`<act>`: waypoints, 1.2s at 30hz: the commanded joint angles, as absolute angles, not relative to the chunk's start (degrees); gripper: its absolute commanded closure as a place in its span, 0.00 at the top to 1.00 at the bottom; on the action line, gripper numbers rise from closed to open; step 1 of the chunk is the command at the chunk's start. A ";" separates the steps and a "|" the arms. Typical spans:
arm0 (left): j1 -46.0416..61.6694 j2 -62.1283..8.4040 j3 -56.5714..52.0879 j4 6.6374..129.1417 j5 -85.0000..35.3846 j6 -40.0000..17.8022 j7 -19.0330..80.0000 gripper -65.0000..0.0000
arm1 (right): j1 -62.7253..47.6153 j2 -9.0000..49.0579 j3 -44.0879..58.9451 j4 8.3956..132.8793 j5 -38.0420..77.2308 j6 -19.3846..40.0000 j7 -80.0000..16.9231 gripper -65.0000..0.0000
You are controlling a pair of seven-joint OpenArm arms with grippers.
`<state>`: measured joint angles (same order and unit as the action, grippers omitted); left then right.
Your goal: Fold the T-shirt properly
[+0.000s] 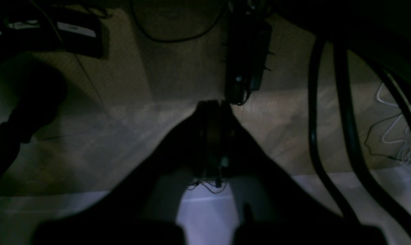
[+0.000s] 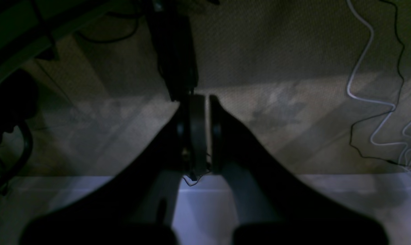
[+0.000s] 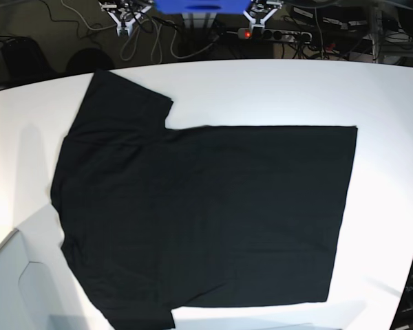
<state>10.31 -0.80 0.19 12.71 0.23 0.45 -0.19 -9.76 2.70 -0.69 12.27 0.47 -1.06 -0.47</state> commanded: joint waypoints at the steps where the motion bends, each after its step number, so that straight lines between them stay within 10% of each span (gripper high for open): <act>1: 11.30 -0.92 -0.04 13.14 0.13 0.48 -0.04 0.00 | -10.77 2.95 -0.75 12.35 0.31 0.04 -0.31 0.00; 36: 67.91 -10.33 -1.01 108.88 -0.04 0.40 0.31 0.00 | -68.00 17.01 4.09 105.54 0.48 -0.13 -4.79 0.01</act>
